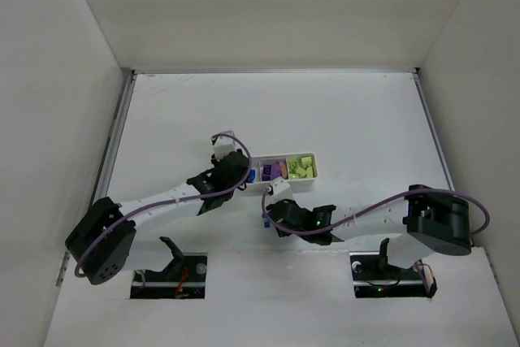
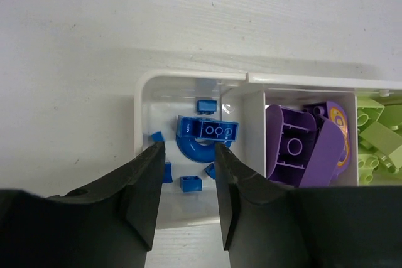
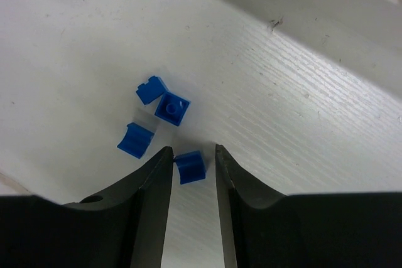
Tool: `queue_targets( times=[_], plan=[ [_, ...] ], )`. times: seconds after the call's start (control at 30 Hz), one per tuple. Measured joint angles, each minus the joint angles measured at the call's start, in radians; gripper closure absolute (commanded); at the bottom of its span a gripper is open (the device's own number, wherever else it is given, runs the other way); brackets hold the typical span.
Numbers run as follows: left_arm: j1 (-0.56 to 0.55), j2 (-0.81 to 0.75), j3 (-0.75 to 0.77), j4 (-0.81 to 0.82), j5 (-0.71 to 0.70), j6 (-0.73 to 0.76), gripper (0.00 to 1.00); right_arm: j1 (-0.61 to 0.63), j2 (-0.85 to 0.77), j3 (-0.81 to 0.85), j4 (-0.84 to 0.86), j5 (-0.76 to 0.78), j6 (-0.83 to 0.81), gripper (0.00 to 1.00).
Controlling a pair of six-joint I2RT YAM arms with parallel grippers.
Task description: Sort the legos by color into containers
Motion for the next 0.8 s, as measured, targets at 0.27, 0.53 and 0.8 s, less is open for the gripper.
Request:
queue_targets(
  times=[0.27, 0.53, 0.8],
  plan=[
    [-0.014, -0.114, -0.001, 0.0, 0.002, 0.008, 0.62, 0.038, 0.0, 0.01, -0.035, 0.014, 0.002, 0.69],
    [-0.115, -0.251, -0.08, -0.038, -0.002, -0.007, 0.62, 0.039, -0.002, 0.009, -0.04, 0.027, 0.031, 0.77],
    [-0.21, -0.391, -0.187, -0.103, -0.006, -0.038, 0.63, 0.03, -0.145, 0.003, -0.073, 0.035, 0.069, 0.76]
  ],
)
